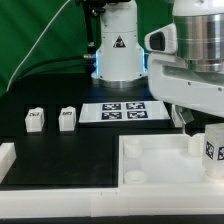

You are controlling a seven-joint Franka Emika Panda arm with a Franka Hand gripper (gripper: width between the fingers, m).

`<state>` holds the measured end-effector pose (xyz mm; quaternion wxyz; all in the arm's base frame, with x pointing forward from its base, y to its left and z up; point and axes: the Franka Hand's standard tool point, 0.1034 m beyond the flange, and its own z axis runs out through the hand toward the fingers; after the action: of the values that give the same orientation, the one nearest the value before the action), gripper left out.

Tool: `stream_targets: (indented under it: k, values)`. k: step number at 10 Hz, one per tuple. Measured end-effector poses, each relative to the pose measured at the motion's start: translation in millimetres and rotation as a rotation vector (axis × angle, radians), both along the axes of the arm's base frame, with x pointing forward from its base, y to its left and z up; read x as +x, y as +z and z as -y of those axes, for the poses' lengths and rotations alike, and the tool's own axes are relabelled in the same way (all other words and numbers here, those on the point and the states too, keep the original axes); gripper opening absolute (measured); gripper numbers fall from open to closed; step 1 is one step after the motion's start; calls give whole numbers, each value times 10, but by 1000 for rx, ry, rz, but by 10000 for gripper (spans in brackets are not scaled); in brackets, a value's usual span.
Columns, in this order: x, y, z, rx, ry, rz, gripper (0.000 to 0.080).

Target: Assemble one leg

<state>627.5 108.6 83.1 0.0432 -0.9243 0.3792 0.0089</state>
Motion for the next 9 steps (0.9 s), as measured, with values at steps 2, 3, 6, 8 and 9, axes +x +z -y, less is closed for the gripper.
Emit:
stream_targets:
  k: [2, 3, 6, 8, 9]
  values:
    - [-11, -12, -23, -13, 261, 19, 648]
    - [-13, -13, -31, -15, 351, 26, 648]
    - [-15, -24, -9, -36, 685, 47, 648]
    - [-8, -21, -3, -49, 845, 61, 648]
    - [-8, -23, 2, -49, 850, 61, 648]
